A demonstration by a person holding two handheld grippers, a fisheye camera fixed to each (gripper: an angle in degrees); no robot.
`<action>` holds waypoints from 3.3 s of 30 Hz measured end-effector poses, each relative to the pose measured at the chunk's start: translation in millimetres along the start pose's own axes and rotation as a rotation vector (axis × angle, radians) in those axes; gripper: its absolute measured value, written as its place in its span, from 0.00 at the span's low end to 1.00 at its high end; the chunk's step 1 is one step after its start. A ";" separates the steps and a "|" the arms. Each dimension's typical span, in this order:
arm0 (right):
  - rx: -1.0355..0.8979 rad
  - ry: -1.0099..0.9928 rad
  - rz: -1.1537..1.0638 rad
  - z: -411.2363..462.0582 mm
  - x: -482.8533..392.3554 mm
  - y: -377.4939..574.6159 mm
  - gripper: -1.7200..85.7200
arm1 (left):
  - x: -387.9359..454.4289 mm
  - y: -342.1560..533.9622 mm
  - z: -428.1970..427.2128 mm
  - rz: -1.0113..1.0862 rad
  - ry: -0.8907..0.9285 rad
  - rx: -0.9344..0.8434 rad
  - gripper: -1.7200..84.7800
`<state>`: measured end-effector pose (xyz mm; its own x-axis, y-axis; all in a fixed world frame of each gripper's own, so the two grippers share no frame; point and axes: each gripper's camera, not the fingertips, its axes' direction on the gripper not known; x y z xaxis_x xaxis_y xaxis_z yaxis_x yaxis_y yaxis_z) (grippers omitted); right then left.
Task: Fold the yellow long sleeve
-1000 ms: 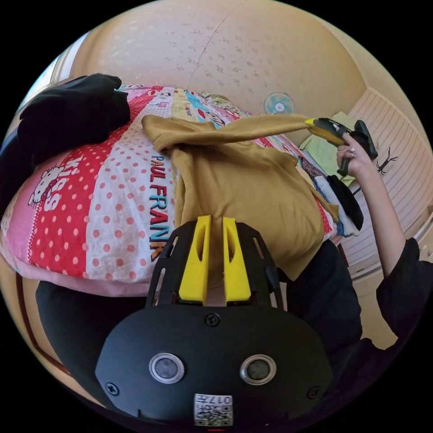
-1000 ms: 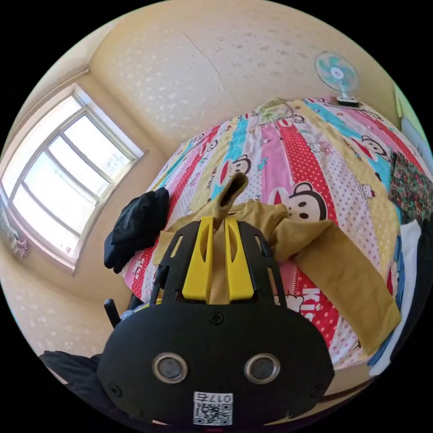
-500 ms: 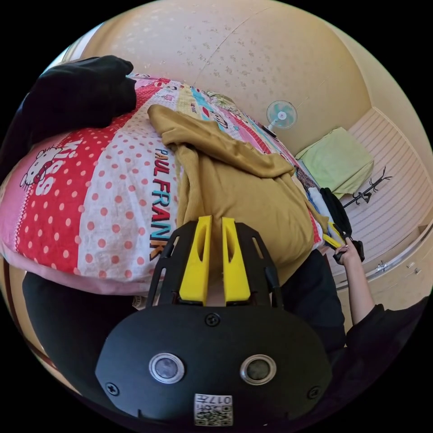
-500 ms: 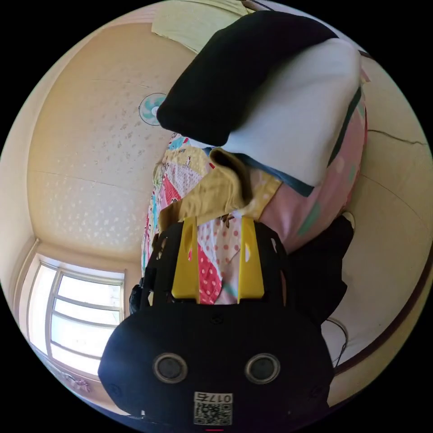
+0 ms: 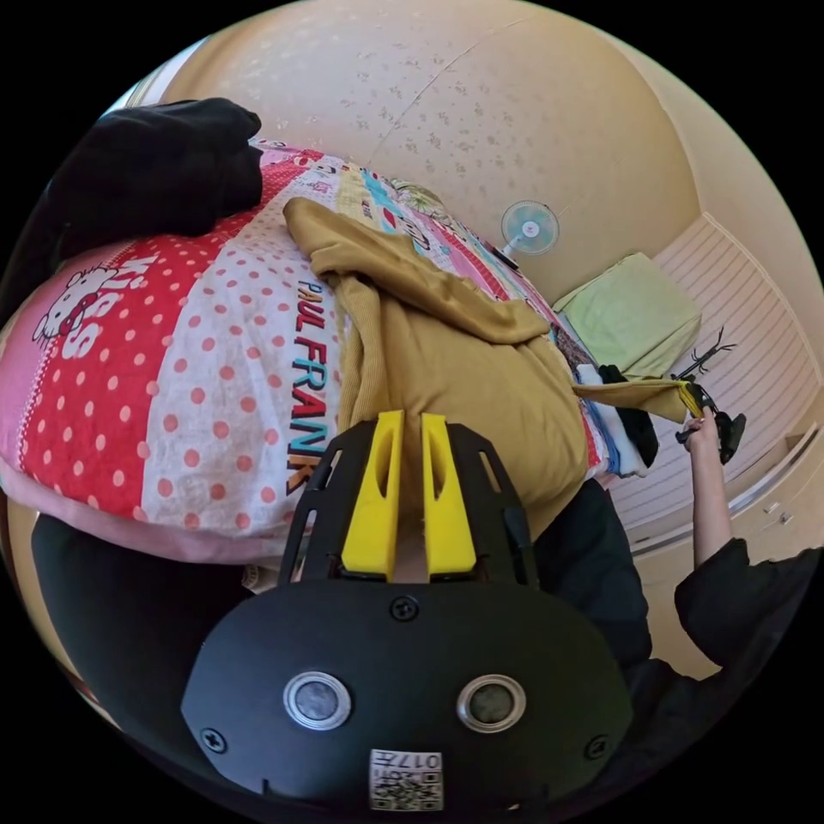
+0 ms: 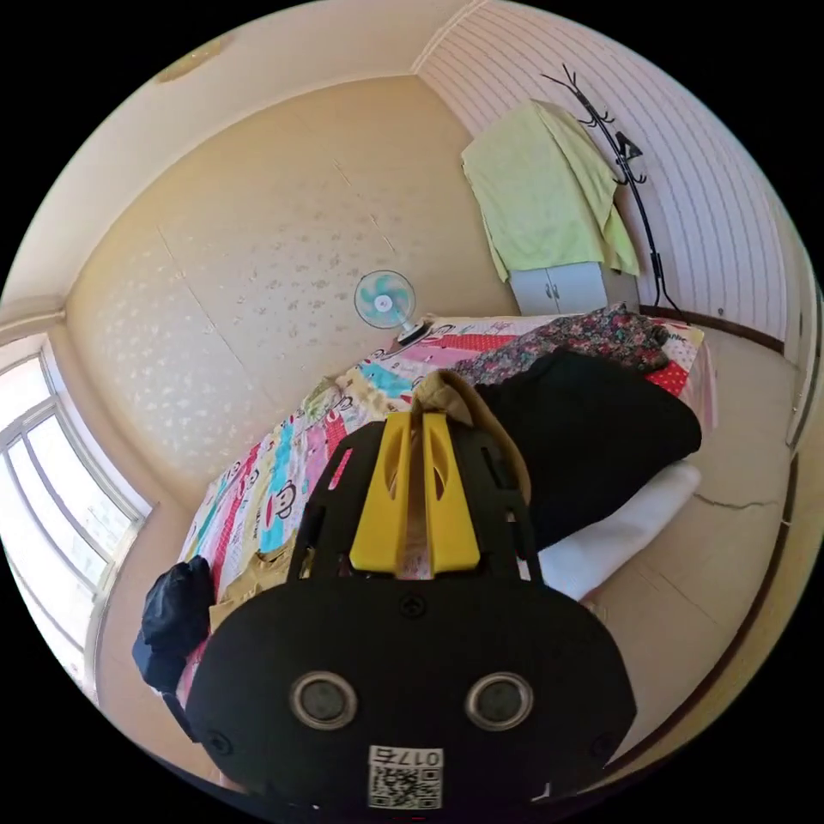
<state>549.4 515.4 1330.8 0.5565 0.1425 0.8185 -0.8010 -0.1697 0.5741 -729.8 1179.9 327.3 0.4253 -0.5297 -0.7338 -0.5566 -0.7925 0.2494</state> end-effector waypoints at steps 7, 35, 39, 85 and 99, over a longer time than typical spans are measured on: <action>0.034 -0.022 0.120 -3.9 22.8 -19.1 0.05 | -6.0 -7.6 -5.9 -0.038 0.050 -0.016 0.07; -0.684 -0.338 -0.406 101.7 -203.7 300.8 0.17 | 52.5 24.2 -60.4 -0.026 -0.120 0.124 0.18; -0.693 -0.112 -0.303 82.6 -145.3 305.7 0.20 | 64.3 30.2 -54.0 -0.045 -0.149 -0.006 0.21; -0.756 -0.320 -0.248 70.6 -63.9 238.5 0.06 | 105.3 24.7 -123.4 -0.046 -0.208 -0.265 0.09; -0.477 -1.206 -0.331 -142.0 -30.4 120.4 0.02 | 127.2 88.1 -377.0 0.162 0.577 -0.079 0.07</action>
<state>404.7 629.2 1372.3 0.3857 -0.8756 0.2909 -0.4521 0.0955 0.8869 -455.7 928.7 494.2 0.6705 -0.7063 -0.2271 -0.6009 -0.6966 0.3920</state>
